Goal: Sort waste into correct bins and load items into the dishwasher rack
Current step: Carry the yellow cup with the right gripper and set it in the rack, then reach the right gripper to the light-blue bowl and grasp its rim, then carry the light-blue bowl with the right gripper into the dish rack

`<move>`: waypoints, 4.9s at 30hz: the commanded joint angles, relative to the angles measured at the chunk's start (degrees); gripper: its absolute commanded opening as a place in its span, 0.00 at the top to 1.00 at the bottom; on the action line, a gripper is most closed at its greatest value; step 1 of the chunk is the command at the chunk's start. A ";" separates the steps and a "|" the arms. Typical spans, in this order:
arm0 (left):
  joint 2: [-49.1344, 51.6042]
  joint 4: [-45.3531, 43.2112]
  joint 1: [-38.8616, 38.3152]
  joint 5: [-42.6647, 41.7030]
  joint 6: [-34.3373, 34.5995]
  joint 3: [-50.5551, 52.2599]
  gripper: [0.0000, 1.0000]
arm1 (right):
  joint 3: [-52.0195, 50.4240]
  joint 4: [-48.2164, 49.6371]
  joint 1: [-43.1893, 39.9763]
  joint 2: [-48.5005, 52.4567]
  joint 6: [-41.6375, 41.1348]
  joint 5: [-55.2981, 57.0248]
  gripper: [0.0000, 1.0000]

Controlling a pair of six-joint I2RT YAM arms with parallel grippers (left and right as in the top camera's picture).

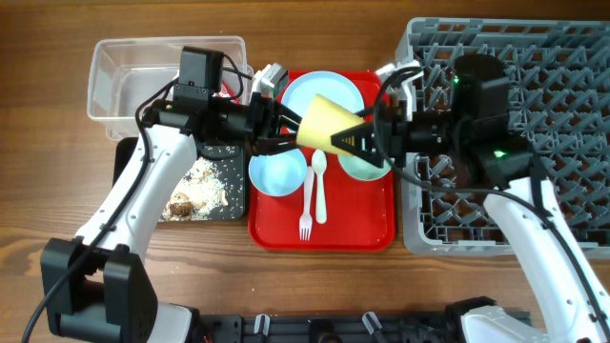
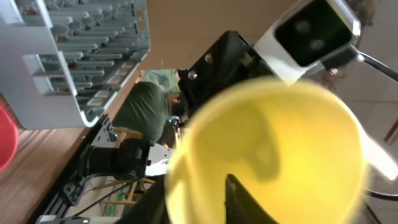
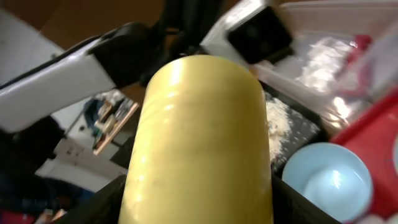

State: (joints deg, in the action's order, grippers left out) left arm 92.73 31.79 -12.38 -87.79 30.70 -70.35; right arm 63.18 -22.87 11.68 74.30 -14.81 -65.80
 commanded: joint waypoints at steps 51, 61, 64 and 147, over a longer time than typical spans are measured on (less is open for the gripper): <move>-0.70 13.31 -9.49 71.82 -3.72 0.00 0.38 | 13.94 -57.48 -11.41 23.41 1.27 62.77 0.17; -0.70 13.27 -9.49 71.82 -3.72 0.00 0.38 | 24.33 -62.03 -11.43 23.56 1.55 62.73 0.02; -0.72 13.03 -9.35 71.82 -3.72 -0.07 0.37 | 32.76 -64.65 -11.13 23.52 3.61 59.71 0.05; -16.11 25.29 4.79 90.68 -0.26 -3.91 0.00 | 25.88 -33.70 4.48 13.81 -11.91 95.08 0.96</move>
State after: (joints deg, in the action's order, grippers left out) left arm 77.89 57.04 -8.08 1.89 30.50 -73.47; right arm 88.25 -56.45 17.54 91.57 -29.30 7.64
